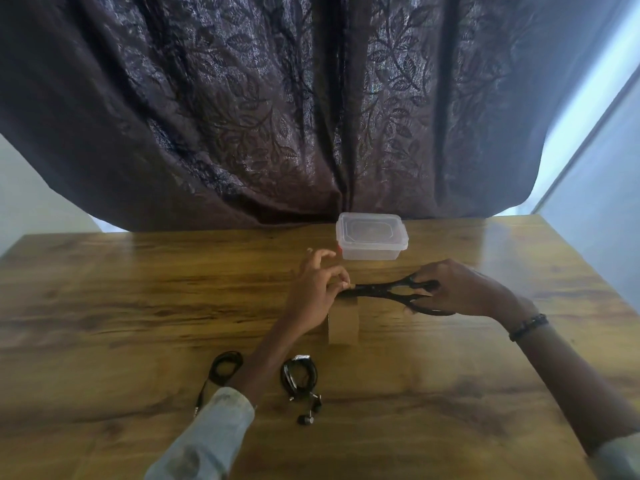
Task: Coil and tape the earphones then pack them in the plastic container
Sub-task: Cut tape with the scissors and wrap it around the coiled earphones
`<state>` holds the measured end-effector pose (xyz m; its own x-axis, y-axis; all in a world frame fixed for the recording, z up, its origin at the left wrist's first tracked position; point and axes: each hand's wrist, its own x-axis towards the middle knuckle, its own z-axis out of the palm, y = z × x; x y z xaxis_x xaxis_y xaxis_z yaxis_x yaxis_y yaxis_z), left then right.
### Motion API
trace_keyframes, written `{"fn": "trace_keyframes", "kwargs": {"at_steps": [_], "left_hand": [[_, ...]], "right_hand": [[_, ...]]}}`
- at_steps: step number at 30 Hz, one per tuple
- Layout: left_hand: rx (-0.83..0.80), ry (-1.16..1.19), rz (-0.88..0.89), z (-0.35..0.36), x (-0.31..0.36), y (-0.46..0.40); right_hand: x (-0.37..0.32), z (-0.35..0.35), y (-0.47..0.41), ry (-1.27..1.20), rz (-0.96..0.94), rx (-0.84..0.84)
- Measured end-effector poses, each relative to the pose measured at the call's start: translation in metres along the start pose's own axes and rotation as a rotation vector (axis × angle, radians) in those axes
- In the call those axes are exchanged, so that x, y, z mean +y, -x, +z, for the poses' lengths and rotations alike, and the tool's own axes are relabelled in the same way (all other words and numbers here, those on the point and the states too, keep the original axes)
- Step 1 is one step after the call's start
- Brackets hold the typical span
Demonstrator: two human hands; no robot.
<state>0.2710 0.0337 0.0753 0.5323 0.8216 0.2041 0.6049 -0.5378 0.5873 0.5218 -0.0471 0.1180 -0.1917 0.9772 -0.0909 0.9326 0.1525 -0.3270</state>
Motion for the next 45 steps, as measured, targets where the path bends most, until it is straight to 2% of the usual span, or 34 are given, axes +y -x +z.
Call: {"fn": "trace_keyframes", "kwargs": {"at_steps": [7, 11, 13, 17, 21, 26, 31, 37, 39, 42, 45], "left_hand": [[0.023, 0.034, 0.012, 0.001, -0.003, -0.001], [-0.008, 0.164, -0.046, 0.000, -0.002, 0.000], [-0.021, 0.328, -0.115, -0.002, 0.001, 0.002], [-0.066, 0.897, -0.371, 0.000, 0.003, 0.006], [0.007, 1.104, -0.439, 0.004, 0.000, 0.005], [0.062, 1.081, -0.419, 0.014, -0.001, 0.004], [0.113, 1.084, -0.483, 0.016, 0.002, -0.002], [0.096, 1.097, -0.463, 0.018, 0.002, -0.016], [0.107, 1.084, -0.441, 0.020, 0.004, -0.019], [0.122, 1.055, -0.418, 0.023, 0.006, -0.023], [0.111, 1.035, -0.433, 0.025, 0.006, -0.026]], "right_hand": [[-0.004, -0.001, 0.000, 0.041, 0.012, 0.006], [-0.004, 0.000, 0.000, 0.053, 0.045, 0.014], [-0.003, 0.000, 0.001, 0.036, 0.044, 0.021], [0.000, 0.005, 0.002, -0.001, 0.031, 0.049], [0.010, 0.020, 0.004, -0.072, 0.058, 0.067], [0.005, 0.039, 0.010, -0.142, 0.036, 0.096], [0.004, 0.036, 0.013, -0.195, 0.075, 0.152], [0.010, 0.069, 0.025, -0.247, 0.429, 0.340], [0.005, 0.091, 0.026, -0.192, 0.538, 0.391], [-0.010, 0.115, 0.024, -0.154, 0.648, 0.494], [-0.023, 0.126, 0.019, -0.124, 0.733, 0.520]]}}
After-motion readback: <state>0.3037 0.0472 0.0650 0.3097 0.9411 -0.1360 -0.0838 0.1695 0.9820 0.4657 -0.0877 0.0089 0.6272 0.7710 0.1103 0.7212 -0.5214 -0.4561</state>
